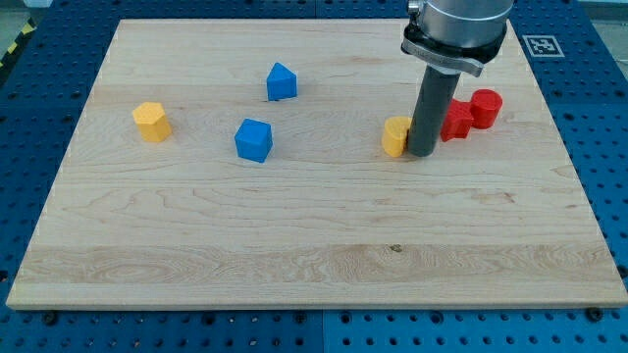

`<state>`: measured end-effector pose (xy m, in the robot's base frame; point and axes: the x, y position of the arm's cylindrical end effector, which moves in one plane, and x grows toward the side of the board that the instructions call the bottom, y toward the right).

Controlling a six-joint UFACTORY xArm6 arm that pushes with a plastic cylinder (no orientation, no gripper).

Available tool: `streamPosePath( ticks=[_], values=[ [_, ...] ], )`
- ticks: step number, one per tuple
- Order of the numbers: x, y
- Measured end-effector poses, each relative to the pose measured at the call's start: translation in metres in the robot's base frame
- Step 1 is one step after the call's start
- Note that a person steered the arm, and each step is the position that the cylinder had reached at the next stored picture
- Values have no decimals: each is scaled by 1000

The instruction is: Slide the yellow heart to the blue cube

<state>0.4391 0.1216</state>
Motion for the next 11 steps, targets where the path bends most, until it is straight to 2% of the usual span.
streamPosePath(
  ticks=[1,3,4,7,11],
  values=[
    [-21,-3],
    [-34,-17],
    [-34,-26],
    [-34,-103],
    [-3,-120]
  ],
)
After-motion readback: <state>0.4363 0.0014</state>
